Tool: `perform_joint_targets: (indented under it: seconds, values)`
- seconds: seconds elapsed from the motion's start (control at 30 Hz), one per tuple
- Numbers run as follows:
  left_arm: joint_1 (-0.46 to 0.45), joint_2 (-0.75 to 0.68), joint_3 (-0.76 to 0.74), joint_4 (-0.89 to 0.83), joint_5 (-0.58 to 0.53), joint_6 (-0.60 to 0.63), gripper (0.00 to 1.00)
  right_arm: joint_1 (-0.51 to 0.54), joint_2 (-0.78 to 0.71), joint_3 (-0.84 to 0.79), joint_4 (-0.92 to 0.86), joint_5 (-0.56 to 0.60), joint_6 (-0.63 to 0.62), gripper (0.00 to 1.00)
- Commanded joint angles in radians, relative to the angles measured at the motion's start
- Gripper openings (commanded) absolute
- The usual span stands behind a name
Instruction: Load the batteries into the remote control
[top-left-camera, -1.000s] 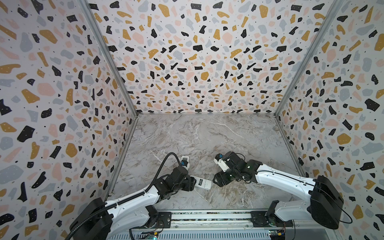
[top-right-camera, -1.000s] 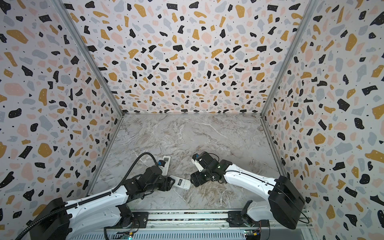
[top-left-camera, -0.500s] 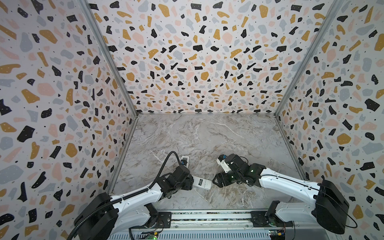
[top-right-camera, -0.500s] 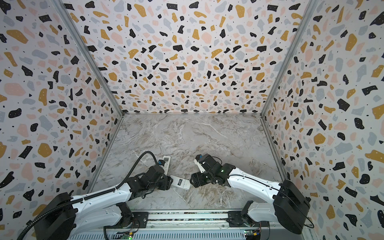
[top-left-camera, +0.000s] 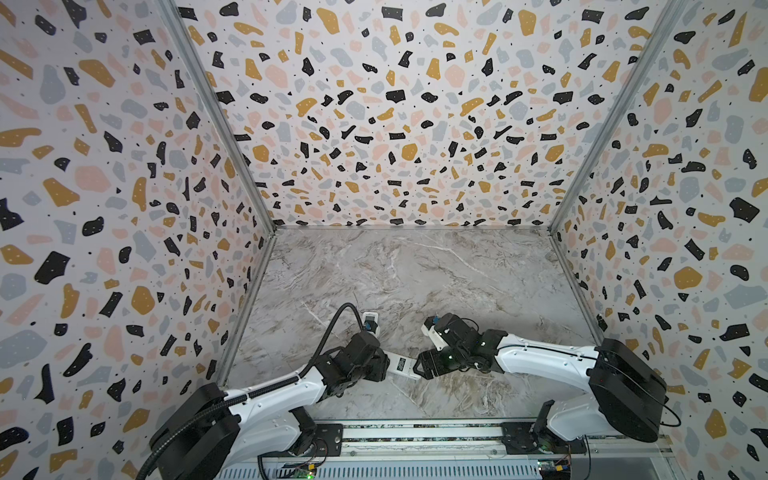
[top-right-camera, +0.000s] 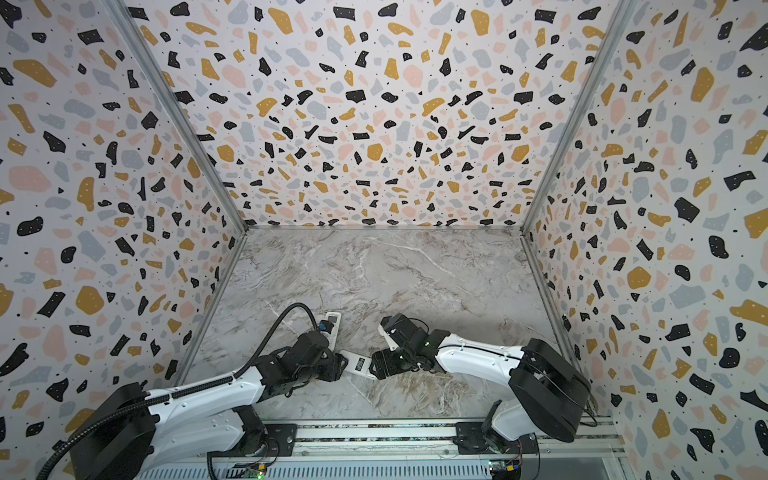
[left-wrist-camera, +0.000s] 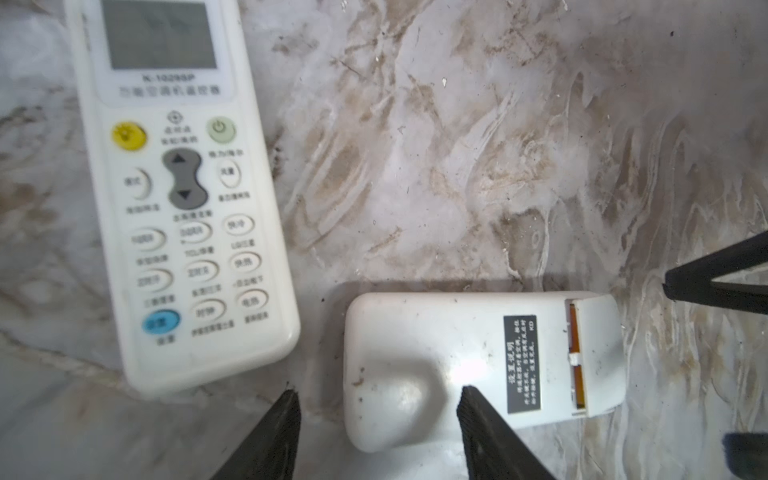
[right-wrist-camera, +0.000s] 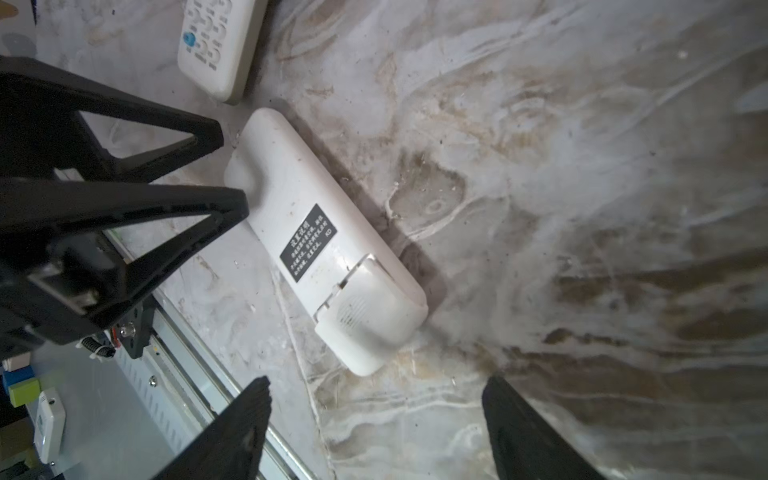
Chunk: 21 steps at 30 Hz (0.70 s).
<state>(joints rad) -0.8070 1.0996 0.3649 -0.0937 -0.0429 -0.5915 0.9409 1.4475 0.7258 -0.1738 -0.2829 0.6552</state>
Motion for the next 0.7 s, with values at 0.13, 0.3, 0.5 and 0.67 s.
perform_joint_targets:
  seconds: [0.13, 0.3, 0.5, 0.67]
  values:
    - [0.002, -0.015, -0.035, 0.044, 0.027, 0.001, 0.62, 0.001, 0.059, 0.019, 0.023, 0.023, 0.040, 0.82]
    - [0.002, -0.017, -0.043, 0.057, 0.039, 0.003, 0.62, -0.004, 0.081, 0.025, 0.026, 0.027, 0.058, 0.78]
    - [0.003, -0.037, -0.049, 0.061, 0.051, -0.002, 0.61, -0.004, 0.111, 0.030, 0.051, 0.008, 0.100, 0.76]
    - [0.002, -0.070, -0.066, 0.069, 0.066, -0.013, 0.61, 0.014, 0.163, 0.064, 0.025, 0.017, 0.116, 0.71]
